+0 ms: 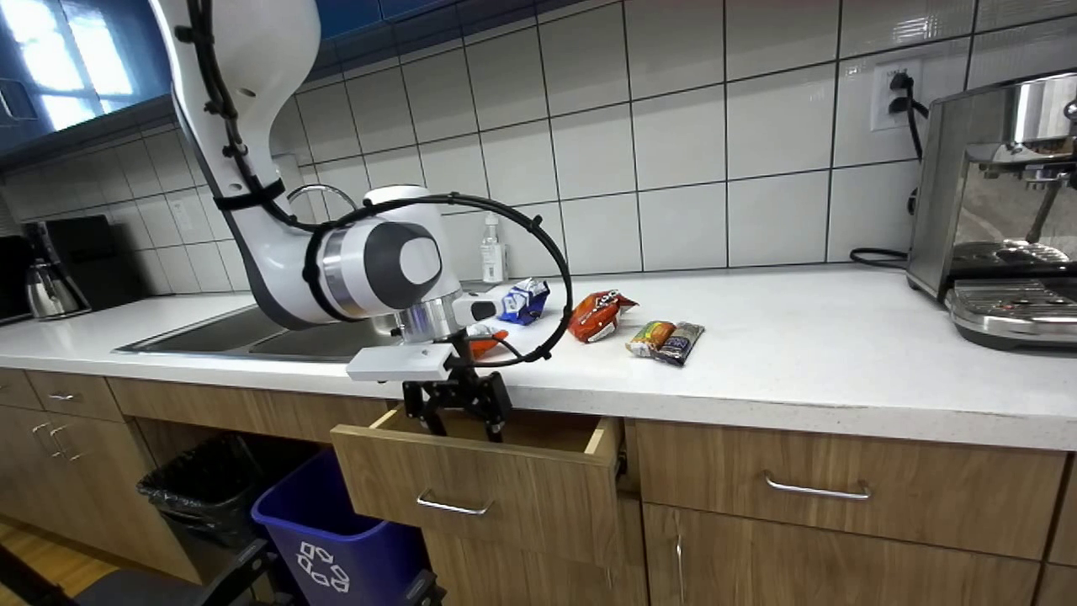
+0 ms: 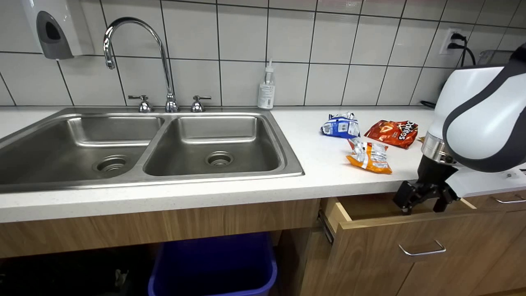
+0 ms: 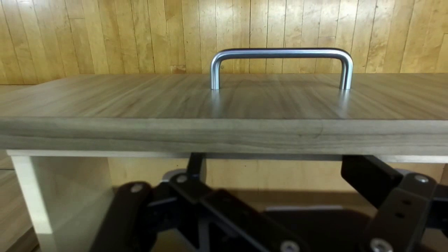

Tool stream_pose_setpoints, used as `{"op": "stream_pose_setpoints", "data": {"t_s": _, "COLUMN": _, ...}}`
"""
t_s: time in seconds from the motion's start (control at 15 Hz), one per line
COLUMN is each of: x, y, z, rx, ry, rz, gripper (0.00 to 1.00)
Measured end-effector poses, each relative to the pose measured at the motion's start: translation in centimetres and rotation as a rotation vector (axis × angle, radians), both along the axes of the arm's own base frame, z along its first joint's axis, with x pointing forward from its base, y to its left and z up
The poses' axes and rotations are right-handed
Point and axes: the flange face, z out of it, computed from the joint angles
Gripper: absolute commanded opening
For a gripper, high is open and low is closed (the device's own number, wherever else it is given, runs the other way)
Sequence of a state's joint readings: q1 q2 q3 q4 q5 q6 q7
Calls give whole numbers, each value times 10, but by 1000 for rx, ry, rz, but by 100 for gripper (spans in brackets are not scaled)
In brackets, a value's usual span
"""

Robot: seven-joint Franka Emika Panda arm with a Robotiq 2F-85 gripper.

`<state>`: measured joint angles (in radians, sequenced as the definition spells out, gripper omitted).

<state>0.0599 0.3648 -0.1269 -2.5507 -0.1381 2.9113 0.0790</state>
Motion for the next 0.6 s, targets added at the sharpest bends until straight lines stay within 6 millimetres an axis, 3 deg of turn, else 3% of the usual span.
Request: {"op": "stream_pose_setpoints", "data": {"t_s": 0.6, "x": -42, "y": 2, "z": 0, "rx": 11, "ry": 50, "rz": -8, "gripper": 100}}
